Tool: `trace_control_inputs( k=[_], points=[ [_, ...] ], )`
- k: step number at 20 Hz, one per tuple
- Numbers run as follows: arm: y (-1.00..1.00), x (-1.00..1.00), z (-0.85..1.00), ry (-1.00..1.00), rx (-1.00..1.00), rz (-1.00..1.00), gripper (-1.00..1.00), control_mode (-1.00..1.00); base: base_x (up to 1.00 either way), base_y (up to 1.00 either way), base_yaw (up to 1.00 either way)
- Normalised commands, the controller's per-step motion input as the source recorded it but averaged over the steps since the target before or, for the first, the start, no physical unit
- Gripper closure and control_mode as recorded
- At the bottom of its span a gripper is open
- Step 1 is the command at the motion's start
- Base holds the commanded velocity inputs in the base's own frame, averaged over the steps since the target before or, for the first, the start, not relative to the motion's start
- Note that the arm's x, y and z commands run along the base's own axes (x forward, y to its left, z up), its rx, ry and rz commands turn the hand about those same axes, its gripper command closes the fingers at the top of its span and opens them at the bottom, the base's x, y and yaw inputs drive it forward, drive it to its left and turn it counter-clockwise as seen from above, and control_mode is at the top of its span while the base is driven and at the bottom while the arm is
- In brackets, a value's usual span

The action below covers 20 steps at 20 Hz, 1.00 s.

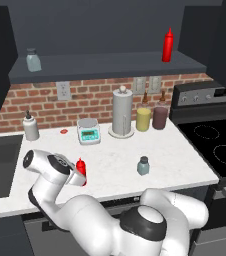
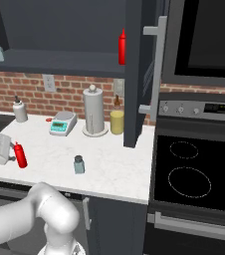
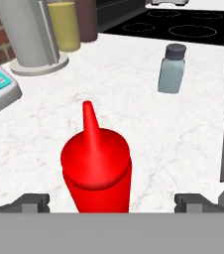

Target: Put the shaker and condiment bottle from the counter next to their counterparts in the cabinet.

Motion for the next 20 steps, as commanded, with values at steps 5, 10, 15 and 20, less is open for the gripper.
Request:
trace_control_inputs(
  k=[5, 10, 15, 20],
  points=[
    [-0.09, 0.01, 0.0, 0.0, 0.0, 0.0, -1.0, -1.0, 0.0, 0.0, 0.0],
    [-0.11, 0.0, 0.0, 0.0, 0.0, 0.0, -1.0, -1.0, 0.0, 0.0, 0.0],
    [-0.02, 0.0, 0.0, 0.0, 0.0, 0.0, -1.0, -1.0, 0.0, 0.0, 0.0],
    [0.0, 0.0, -0.01, 0.0, 0.0, 0.0, -1.0, -1.0, 0.0, 0.0, 0.0]
  ],
)
